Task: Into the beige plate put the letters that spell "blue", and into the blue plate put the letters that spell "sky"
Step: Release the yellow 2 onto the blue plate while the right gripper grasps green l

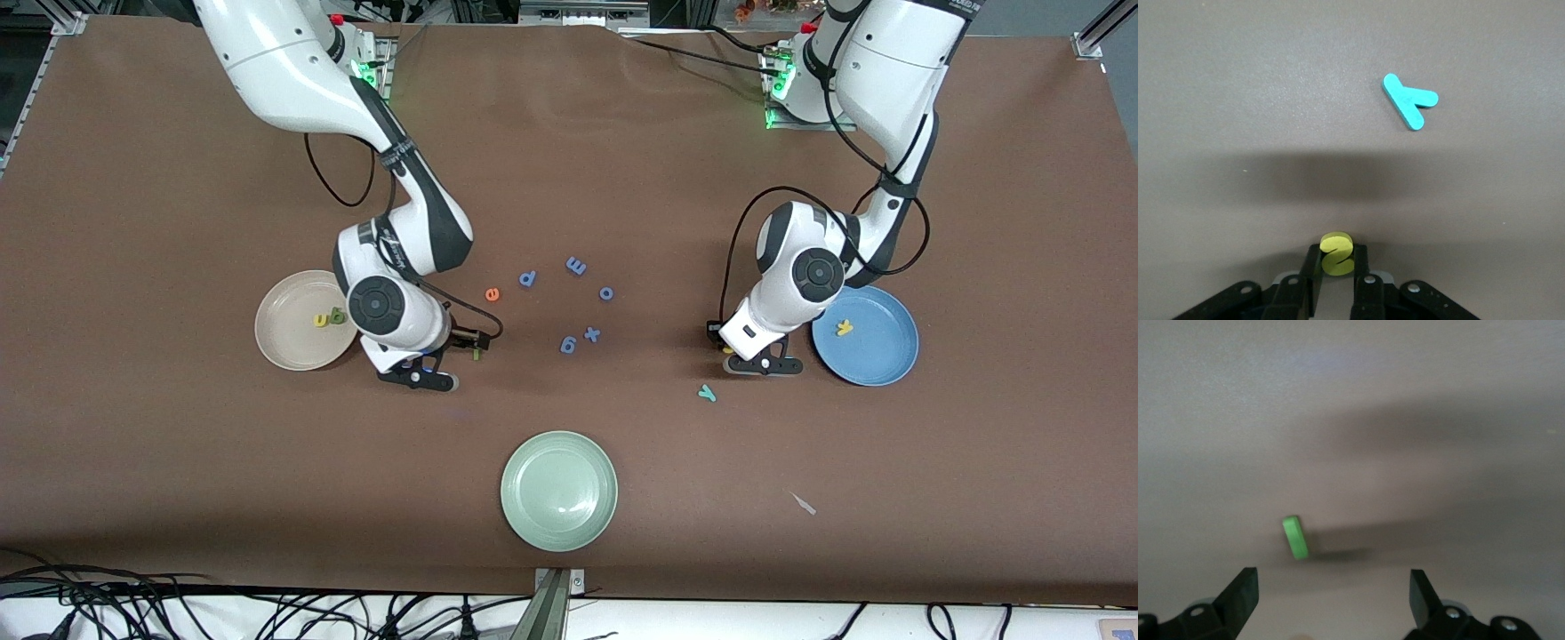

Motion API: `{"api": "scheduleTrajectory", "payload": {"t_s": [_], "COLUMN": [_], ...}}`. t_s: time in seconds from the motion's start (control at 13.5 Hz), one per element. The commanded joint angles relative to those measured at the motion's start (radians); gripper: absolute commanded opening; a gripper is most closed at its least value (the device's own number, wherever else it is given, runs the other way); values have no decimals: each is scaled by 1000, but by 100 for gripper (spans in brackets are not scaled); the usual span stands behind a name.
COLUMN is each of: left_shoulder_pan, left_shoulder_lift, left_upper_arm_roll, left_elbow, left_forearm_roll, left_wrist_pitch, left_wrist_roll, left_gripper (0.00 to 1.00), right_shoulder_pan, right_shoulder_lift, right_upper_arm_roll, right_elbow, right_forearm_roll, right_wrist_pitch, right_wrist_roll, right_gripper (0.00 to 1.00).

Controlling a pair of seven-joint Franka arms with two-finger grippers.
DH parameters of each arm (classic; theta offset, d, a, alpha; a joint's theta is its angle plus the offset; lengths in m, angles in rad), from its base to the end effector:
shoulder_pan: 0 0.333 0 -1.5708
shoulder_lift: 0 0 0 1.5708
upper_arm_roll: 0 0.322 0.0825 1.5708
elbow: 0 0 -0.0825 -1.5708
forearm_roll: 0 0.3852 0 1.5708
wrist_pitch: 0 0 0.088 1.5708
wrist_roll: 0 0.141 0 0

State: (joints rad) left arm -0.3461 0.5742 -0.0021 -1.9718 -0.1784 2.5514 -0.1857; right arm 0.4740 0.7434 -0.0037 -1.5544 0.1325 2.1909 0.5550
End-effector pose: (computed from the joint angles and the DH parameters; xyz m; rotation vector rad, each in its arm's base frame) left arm 0.5800 -0.2116 0.1455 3.0428 -0.0214 -0.0327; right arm 0.6148 0.3223 0.1707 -3.0872 0.2579 0.2211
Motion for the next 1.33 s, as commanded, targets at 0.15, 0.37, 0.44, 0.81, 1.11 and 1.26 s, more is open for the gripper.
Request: {"api": "scheduleTrajectory", "payload": {"t_s": [0.15, 0.37, 0.44, 0.81, 1.11, 1.26], "left_shoulder_pan": [116, 246, 272, 323, 302, 260], "left_shoulder_lift": [-135, -192, -203, -200, -201, -198], "left_upper_arm_roll": [5, 5, 7, 19, 16, 14], "left_elbow": [-27, -71, -91, -121, -113, -99], "left_forearm_roll": [57, 57, 57, 56, 40, 37], "left_wrist_pitch": [-118, -157, -157, -157, -155, -148], "left_wrist_roll": [93, 300, 374, 486, 482, 432], "left_gripper": [18, 18, 19, 71, 74, 74], "right_shoulder_pan": [14, 20, 20, 20, 24, 23], "right_shoulder_lift": [71, 79, 83, 88, 77, 50], "right_upper_arm_roll": [4, 4, 5, 5, 5, 4], "right_elbow": [65, 65, 65, 63, 63, 63], "right_forearm_roll": [13, 13, 13, 18, 33, 33], "right_wrist_pitch": [21, 29, 29, 35, 66, 29], "right_wrist_roll": [22, 28, 28, 46, 82, 80], "right_gripper": [100, 91, 83, 0, 0, 0]}}
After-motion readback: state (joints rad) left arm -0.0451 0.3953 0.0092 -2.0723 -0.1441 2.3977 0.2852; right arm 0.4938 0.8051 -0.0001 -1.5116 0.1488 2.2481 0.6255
